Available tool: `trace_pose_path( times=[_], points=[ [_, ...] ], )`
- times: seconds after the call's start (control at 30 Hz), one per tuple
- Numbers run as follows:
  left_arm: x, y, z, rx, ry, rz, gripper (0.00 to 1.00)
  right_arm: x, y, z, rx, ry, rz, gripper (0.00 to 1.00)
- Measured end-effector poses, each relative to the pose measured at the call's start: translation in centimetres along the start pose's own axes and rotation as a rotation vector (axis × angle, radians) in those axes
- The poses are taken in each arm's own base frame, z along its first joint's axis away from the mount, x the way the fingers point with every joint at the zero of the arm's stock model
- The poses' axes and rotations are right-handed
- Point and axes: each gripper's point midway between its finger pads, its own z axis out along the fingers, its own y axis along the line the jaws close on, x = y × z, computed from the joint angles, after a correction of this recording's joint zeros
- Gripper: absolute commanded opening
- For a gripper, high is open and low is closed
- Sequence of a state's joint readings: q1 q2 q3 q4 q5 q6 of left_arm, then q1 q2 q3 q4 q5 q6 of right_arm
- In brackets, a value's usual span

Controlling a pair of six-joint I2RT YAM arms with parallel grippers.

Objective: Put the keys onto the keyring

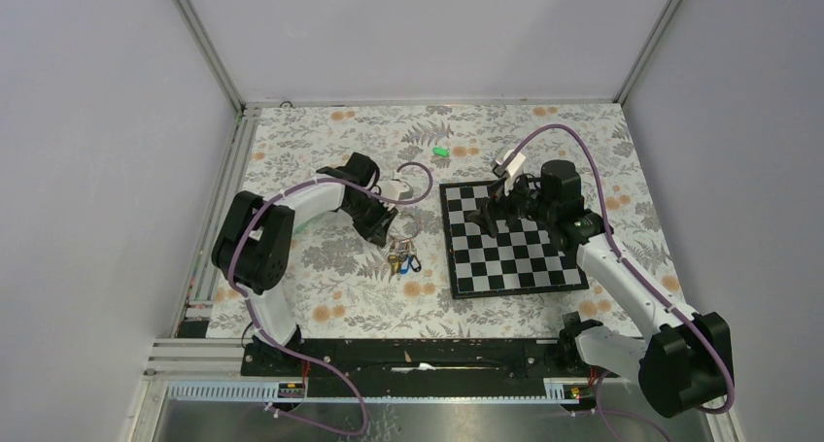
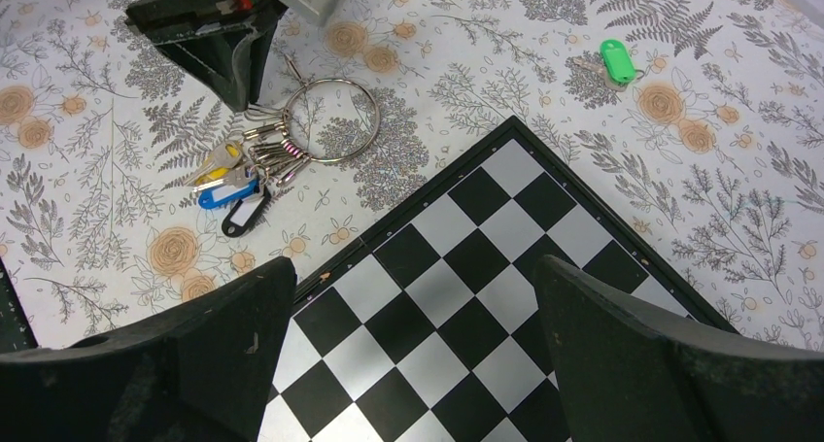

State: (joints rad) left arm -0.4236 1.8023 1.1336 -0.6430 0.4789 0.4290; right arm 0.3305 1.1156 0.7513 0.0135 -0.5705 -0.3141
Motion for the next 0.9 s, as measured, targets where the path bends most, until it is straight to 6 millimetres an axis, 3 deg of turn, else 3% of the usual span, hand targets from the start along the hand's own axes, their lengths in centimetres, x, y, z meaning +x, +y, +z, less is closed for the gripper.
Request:
trace_pose_path(
  times=[0.2,0.47,0.9],
  points=[
    [-0.61,0.70,-0.61,-0.004,-0.027,-0.014,0.09,0.34,0.01,0.09,-0.002,0.007,0.005,1.00],
    [-0.84,0.64,-0.25,0.015,-0.030,-0.017,0.18,0.38,0.06,0.08,-0.011,0.006,0.009,1.00],
    [-0.71,0.62,-0.01,0.022,-0.026,-0.024,0.21,0.71,0.22,0.19,-0.022,0.011,0.015,1.00]
  ],
)
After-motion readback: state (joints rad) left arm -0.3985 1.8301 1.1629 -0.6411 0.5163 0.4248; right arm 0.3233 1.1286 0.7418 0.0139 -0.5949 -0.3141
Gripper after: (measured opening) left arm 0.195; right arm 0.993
